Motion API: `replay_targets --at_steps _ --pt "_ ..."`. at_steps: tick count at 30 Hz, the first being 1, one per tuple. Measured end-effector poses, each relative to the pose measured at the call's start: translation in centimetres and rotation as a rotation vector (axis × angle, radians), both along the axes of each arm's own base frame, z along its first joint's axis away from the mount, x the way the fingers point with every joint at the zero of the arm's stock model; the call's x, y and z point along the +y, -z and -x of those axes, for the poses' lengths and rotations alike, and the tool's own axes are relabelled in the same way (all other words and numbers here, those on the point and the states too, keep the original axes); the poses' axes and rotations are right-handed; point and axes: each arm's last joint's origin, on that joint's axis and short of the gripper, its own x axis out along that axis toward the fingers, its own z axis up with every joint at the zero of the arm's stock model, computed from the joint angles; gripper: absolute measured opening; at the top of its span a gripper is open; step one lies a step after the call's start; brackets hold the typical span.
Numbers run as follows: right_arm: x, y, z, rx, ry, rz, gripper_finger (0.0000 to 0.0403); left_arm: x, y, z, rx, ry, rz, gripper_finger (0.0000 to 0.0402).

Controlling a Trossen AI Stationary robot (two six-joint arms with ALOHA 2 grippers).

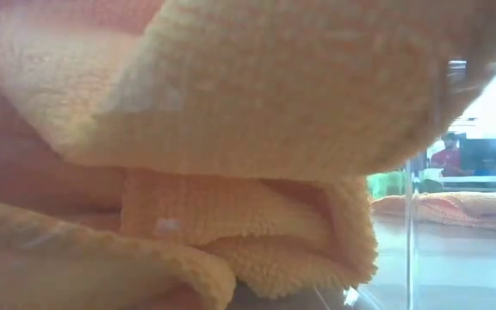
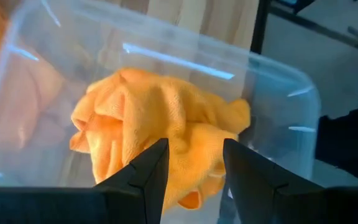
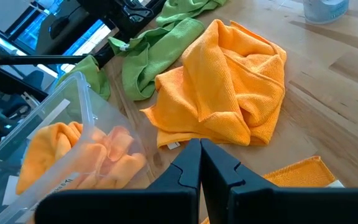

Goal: Sort microfiber towel by color & place in baskets
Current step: Put the green towel into the right transparent bin

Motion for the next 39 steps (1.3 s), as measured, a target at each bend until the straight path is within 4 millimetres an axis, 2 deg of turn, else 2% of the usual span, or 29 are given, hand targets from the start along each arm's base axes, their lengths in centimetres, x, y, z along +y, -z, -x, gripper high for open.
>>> replay_targets --at_steps 4,9,12,18,25,31,35,39 --pt "0.0 0.0 0.0 0.001 -0.001 0.003 0.0 0.4 -1.7 0.9 -0.066 0.044 -0.05 0.0143" --pt "0.0 0.0 0.0 0.001 -0.002 0.003 0.0 1.3 -2.6 1.5 -0.097 0.131 -0.163 0.0126" --pt "0.0 0.0 0.0 0.002 -0.003 0.003 0.0 2.6 -2.5 1.5 -0.047 0.138 -0.215 0.0098" --pt "-0.1 0.0 0.0 -0.001 0.018 0.015 0.0 5.5 -2.2 0.7 0.023 0.144 -0.285 0.0009" --pt "-0.3 0.0 0.0 -0.004 0.074 0.096 0.0 8.7 -2.9 0.6 0.001 0.092 -0.335 0.0001" --pt "-0.9 -0.2 0.2 0.016 0.186 0.315 0.0 10.6 -1.7 3.3 -0.091 0.014 -0.291 0.0" --pt "-1.3 -0.3 0.2 0.027 0.263 0.394 0.0004 11.9 -0.5 6.3 -0.202 -0.064 -0.219 0.0" --pt "-1.8 -0.5 0.1 0.043 0.275 0.416 0.0026 13.0 0.5 9.9 -0.254 -0.148 -0.149 0.0"
